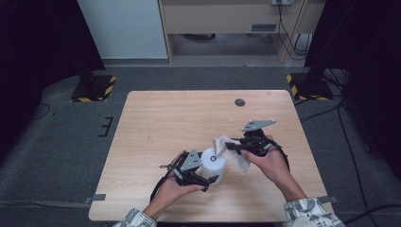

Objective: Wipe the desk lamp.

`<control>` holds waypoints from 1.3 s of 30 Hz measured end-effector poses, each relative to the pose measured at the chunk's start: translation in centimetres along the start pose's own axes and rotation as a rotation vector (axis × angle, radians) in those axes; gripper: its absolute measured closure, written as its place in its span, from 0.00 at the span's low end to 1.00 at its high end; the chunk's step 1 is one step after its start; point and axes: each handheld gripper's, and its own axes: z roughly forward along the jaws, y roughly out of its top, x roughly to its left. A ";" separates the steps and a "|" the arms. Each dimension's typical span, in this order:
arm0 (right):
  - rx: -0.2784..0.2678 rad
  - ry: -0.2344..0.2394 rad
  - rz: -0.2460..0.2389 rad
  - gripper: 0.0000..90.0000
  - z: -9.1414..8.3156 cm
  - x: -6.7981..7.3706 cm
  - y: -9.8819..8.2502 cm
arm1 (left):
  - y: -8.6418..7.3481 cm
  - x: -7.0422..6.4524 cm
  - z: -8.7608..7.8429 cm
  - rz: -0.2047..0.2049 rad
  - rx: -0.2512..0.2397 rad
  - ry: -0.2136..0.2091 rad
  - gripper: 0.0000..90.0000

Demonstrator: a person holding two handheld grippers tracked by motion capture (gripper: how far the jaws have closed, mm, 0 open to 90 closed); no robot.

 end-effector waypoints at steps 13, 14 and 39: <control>0.031 0.006 -0.089 0.84 1.7 2.3 1.8 | 0.1 0.4 0.0 -0.028 -0.040 -0.009 0.09; 0.037 0.007 -0.094 0.84 1.9 2.5 1.9 | 0.0 0.4 0.0 -0.029 -0.041 -0.010 0.09; 0.089 0.016 -0.131 0.84 0.9 2.8 1.5 | 0.0 0.4 0.0 -0.017 -0.033 -0.003 0.09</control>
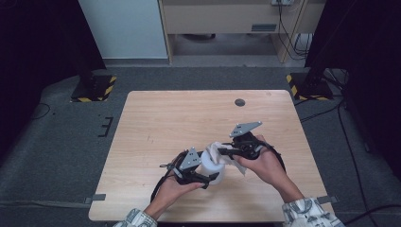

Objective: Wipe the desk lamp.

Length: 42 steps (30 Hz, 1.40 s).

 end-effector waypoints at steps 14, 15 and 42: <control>0.010 0.058 -0.089 0.84 1.8 3.3 1.4 | 0.0 -0.1 0.0 0.014 0.002 0.012 0.09; 0.008 0.065 -0.096 0.84 1.6 3.4 1.2 | 0.0 -0.1 0.0 0.013 0.005 0.014 0.09; 0.009 0.057 -0.098 0.84 1.8 2.8 1.5 | 0.0 -0.2 -0.1 0.031 0.011 0.008 0.10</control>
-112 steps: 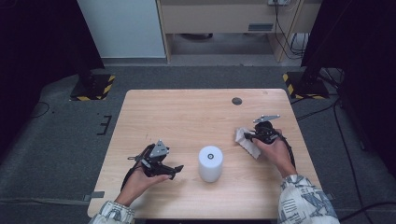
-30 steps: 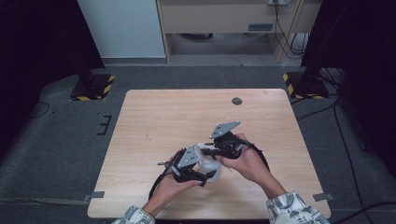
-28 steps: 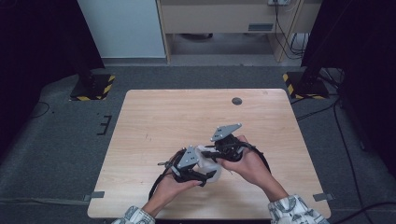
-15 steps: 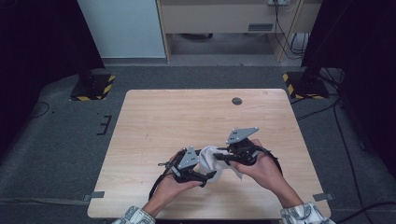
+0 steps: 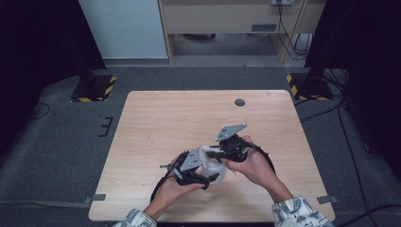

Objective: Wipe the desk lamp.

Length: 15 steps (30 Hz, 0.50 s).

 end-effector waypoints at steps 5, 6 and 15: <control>-0.030 -0.010 0.022 0.84 -1.0 -0.4 -1.1 | 0.0 0.0 -0.1 0.004 0.005 -0.001 0.11; -0.030 -0.010 0.022 0.84 -1.0 -0.4 -1.1 | 0.0 0.0 -0.1 0.005 0.005 0.000 0.11; -0.096 -0.049 0.153 0.84 -3.1 -4.1 -4.1 | -0.1 0.1 -0.5 0.008 -0.009 -0.001 0.22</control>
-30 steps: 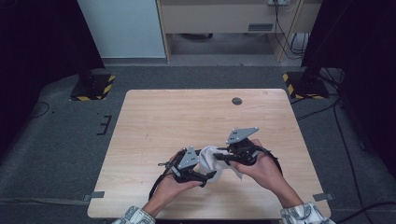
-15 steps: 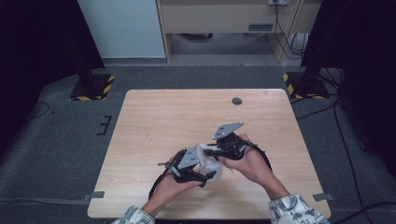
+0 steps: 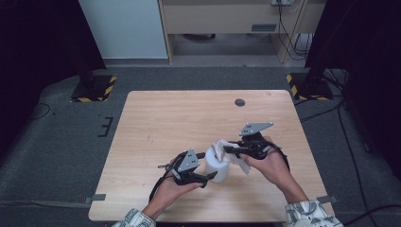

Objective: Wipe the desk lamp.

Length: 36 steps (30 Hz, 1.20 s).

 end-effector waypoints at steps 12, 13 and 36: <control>-0.004 -0.050 0.037 0.84 -1.1 -1.7 -1.3 | 0.2 -0.4 0.8 0.002 0.006 0.000 0.09; 0.008 -0.047 0.042 0.84 -0.9 -1.8 -1.5 | 0.2 -0.4 0.8 0.002 0.006 0.001 0.09; 0.133 0.031 0.029 0.84 4.8 -0.5 -5.6 | 0.3 -0.3 0.2 0.005 0.009 -0.031 0.08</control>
